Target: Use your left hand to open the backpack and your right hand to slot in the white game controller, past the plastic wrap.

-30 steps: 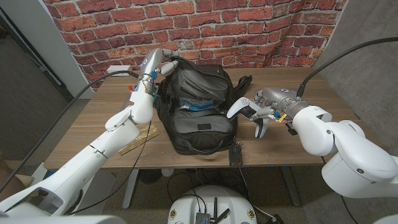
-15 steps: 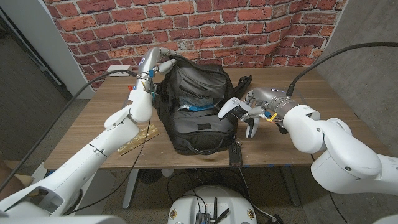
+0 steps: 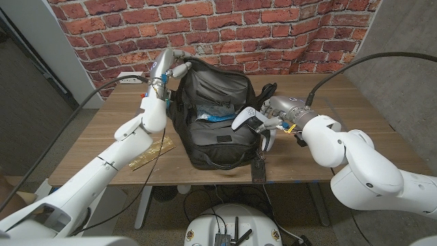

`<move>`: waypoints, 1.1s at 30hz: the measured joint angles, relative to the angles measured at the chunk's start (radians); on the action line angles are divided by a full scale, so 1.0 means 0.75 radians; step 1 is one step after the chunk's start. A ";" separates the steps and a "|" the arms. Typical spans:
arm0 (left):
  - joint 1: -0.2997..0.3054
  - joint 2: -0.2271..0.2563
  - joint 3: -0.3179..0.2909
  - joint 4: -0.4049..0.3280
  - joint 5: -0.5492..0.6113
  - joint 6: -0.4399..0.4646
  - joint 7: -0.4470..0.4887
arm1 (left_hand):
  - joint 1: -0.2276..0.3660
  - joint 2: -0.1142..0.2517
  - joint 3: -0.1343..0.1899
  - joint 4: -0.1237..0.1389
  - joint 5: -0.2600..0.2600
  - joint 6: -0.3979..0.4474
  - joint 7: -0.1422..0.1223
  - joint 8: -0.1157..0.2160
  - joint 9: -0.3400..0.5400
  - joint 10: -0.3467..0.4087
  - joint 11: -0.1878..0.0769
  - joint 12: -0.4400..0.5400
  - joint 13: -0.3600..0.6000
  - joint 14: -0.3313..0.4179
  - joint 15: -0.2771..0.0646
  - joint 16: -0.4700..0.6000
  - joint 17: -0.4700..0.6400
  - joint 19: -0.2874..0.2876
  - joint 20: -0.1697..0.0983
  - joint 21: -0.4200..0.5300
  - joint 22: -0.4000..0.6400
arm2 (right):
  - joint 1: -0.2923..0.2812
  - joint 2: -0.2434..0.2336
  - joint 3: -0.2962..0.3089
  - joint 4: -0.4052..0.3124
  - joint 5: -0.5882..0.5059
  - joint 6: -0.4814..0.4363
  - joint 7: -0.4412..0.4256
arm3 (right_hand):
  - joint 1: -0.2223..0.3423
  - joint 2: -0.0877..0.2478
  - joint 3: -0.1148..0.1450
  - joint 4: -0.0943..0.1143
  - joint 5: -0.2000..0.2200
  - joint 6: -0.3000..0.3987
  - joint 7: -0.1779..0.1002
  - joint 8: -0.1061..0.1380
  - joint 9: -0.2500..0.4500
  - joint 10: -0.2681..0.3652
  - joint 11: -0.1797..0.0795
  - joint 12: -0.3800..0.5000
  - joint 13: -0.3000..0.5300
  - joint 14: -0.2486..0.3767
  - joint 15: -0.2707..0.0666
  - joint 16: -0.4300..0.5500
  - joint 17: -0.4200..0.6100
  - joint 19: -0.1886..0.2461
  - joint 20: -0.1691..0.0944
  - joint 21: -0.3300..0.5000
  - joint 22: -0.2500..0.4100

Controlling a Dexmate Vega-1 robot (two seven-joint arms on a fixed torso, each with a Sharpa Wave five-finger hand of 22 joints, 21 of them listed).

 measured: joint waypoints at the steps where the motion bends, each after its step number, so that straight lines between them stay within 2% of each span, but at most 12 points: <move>1: 0.000 0.000 0.000 0.000 -0.001 0.000 0.000 | 0.000 0.000 0.000 0.000 0.000 0.000 0.000 0.000 0.000 0.000 0.000 0.000 0.000 0.000 0.000 0.000 0.000 0.000 0.000 0.000 0.000 | -0.001 0.005 0.000 0.003 -0.001 0.001 0.001 | 0.000 0.000 0.000 0.000 0.000 0.000 0.000 0.000 0.000 0.003 -0.003 -0.001 0.000 0.000 0.000 -0.005 0.000 0.000 0.000 0.000 0.000; 13: -0.024 -0.017 0.010 0.014 -0.019 0.002 0.003 | -0.002 0.002 0.000 0.000 0.000 0.007 0.007 0.004 0.000 0.000 0.000 0.000 0.000 0.000 0.000 0.000 0.000 0.012 0.002 0.000 0.000 | -0.024 0.085 0.014 0.052 -0.054 0.066 0.039 | 0.000 0.000 0.000 -0.001 0.000 0.000 0.000 0.000 0.001 0.004 -0.004 -0.008 0.000 0.000 0.000 -0.008 0.007 0.010 0.000 0.007 0.000; 26: -0.036 -0.032 0.020 0.034 -0.036 -0.005 0.008 | -0.002 0.002 0.000 0.000 0.000 0.007 0.007 0.005 0.000 0.009 0.000 -0.001 0.000 0.012 -0.002 0.000 0.000 0.017 -0.003 0.000 0.000 | -0.040 0.167 0.012 0.103 -0.178 0.148 0.125 | 0.000 0.000 0.000 0.000 0.000 0.001 0.001 -0.005 0.000 0.004 -0.004 -0.010 0.000 0.002 0.003 -0.008 0.007 0.010 0.000 0.006 0.000; 27: -0.037 -0.033 0.021 0.035 -0.041 -0.010 0.010 | -0.002 0.003 0.000 0.000 0.000 0.007 0.007 0.005 0.000 0.009 0.000 -0.001 0.000 0.012 -0.002 0.000 0.000 0.017 -0.003 0.000 0.000 | -0.051 0.193 0.024 0.121 -0.186 0.156 0.132 | 0.000 0.000 0.000 0.000 0.000 0.003 0.003 -0.006 0.000 0.004 -0.004 -0.010 0.000 0.002 0.003 -0.008 0.007 0.010 0.000 0.006 0.000; 33: -0.040 -0.037 0.024 0.042 -0.049 -0.015 0.012 | -0.002 0.003 0.000 0.000 0.000 0.004 0.010 0.005 0.000 0.009 0.000 -0.001 0.000 0.012 -0.002 0.000 0.000 0.017 -0.003 0.000 0.000 | -0.071 0.235 0.051 0.149 -0.220 0.212 0.167 | 0.000 0.000 0.003 -0.003 0.000 0.003 0.003 -0.011 0.000 0.004 -0.004 -0.010 0.001 0.002 0.003 -0.009 0.007 0.010 0.000 0.006 0.000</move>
